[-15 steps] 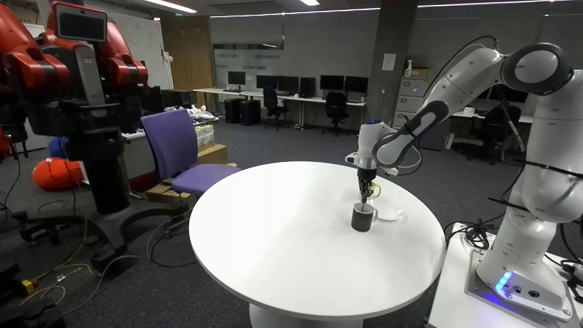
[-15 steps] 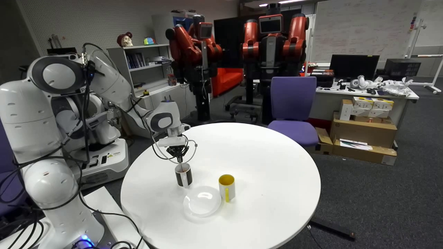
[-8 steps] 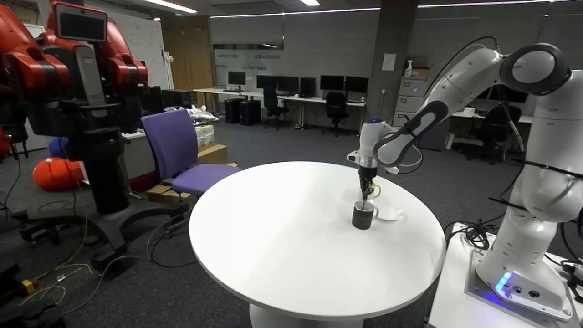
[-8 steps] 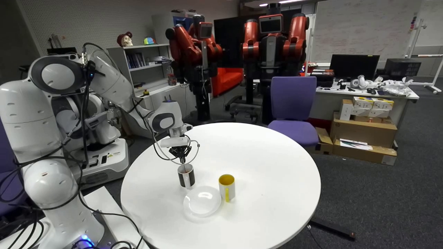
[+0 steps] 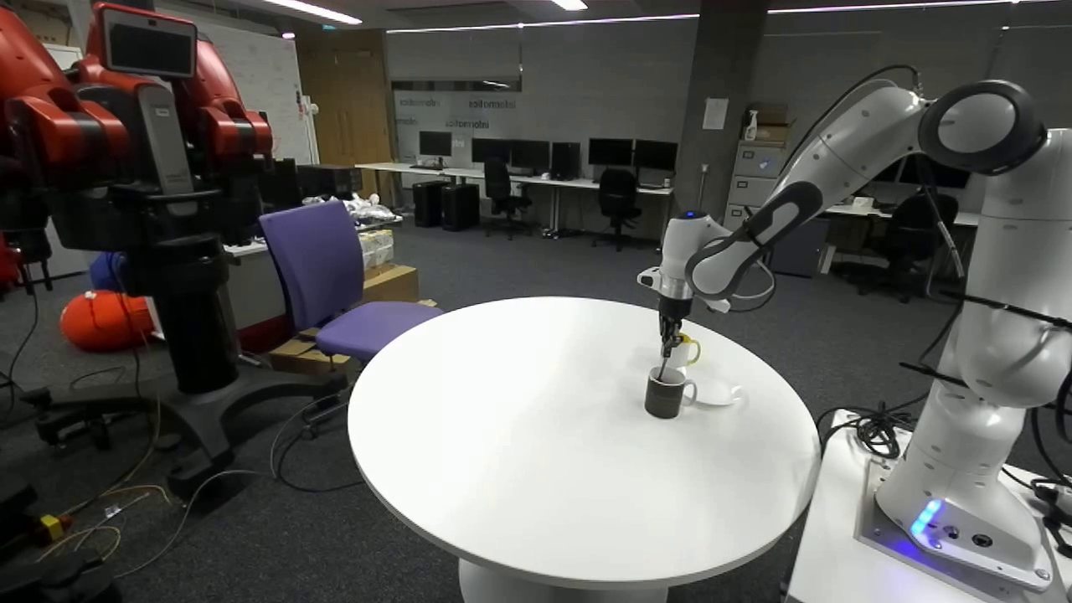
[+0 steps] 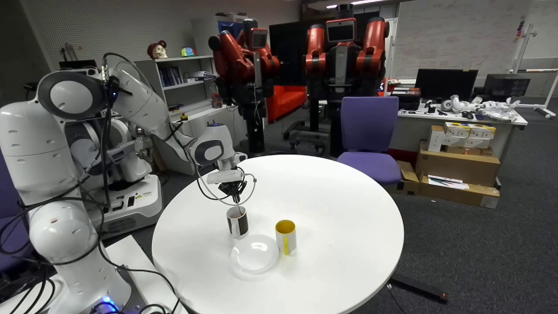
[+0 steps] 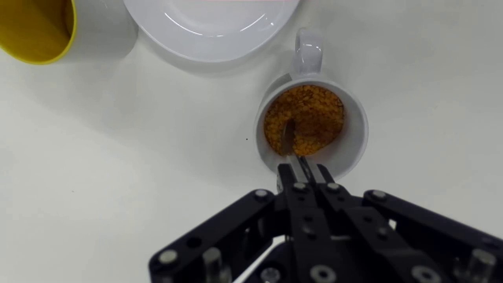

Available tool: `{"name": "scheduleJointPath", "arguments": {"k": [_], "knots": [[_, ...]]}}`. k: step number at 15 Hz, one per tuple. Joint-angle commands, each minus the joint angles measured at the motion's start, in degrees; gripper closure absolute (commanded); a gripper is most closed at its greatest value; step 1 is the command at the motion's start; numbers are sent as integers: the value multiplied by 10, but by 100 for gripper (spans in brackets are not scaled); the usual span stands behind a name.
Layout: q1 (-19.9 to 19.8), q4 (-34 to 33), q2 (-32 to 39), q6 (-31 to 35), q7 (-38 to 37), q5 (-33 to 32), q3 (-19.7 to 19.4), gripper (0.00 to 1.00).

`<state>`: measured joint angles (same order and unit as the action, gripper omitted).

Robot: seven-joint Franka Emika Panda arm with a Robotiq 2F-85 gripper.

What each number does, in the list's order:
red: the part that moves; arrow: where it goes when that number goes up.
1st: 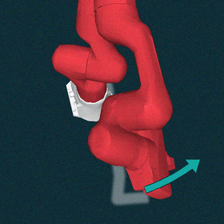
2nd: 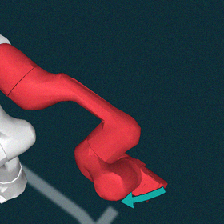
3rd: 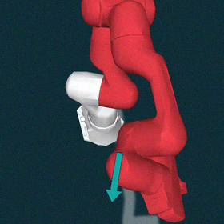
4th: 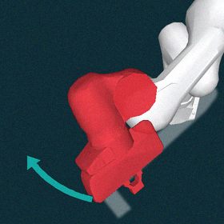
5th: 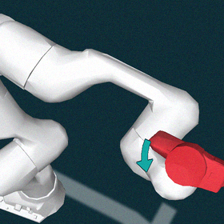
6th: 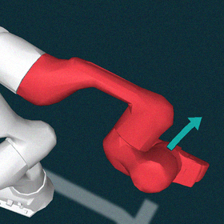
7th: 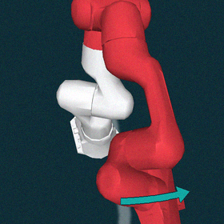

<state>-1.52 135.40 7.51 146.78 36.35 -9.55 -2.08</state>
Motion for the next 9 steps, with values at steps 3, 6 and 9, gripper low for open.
{"name": "scheduleJointPath", "arguments": {"k": [3,6,9], "knots": [[-10,16,-11,3,14,-10,7,99],[-9,23,-16,-6,22,1,11,99],[-7,21,-16,-12,34,15,21,99]]}}
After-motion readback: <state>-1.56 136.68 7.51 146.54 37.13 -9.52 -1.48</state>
